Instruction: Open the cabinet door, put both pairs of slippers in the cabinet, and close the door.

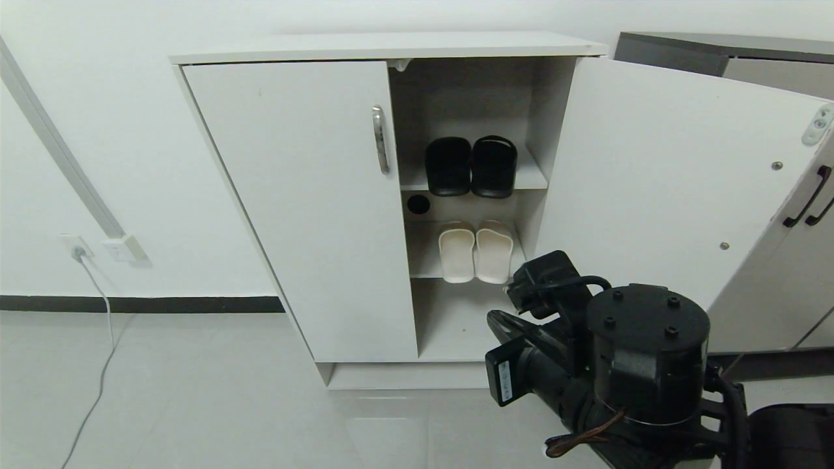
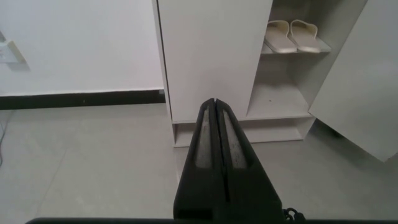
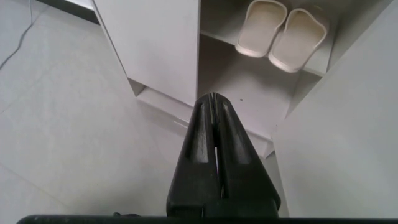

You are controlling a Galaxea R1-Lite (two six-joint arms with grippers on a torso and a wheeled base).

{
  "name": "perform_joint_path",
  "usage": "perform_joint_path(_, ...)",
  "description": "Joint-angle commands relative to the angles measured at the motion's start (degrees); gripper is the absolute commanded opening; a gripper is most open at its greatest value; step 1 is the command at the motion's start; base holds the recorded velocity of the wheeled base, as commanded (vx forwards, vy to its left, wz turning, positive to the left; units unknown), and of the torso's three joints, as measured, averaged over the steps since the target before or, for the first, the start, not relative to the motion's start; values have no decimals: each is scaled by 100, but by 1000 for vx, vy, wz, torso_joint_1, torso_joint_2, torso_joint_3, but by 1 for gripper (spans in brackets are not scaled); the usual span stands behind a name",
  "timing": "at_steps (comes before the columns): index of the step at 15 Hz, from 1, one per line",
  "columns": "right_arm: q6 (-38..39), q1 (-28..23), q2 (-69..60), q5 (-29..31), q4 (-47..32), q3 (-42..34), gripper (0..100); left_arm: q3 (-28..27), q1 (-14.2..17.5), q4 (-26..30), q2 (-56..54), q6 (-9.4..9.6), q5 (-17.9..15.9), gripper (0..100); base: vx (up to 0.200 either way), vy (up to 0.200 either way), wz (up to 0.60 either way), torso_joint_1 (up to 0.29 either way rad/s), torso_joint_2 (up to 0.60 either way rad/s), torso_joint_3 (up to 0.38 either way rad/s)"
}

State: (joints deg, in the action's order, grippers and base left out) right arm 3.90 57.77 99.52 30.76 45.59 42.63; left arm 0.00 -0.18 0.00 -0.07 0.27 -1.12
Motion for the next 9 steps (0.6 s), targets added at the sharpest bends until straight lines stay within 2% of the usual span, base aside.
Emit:
perform_joint_path(1,-3,-20,41,0,2,0,0,0,1,0,7,0,-2,0,0,0,0,0,0,0)
perform_joint_path(4,5,-108,32,-87,2,0,0,0,1,0,7,8,-2,0,0,0,0,0,0,0)
perform_joint_path(5,5,-117,32,-87,-7,0,0,0,1,0,7,8,-2,0,0,0,0,-7,-183,-203)
perform_joint_path(7,-3,-117,32,-87,2,0,0,0,1,0,7,8,-2,0,0,0,0,-5,-161,-322)
perform_joint_path(9,-12,-117,32,-87,2,0,0,0,1,0,7,8,-2,0,0,0,0,36,-449,-388)
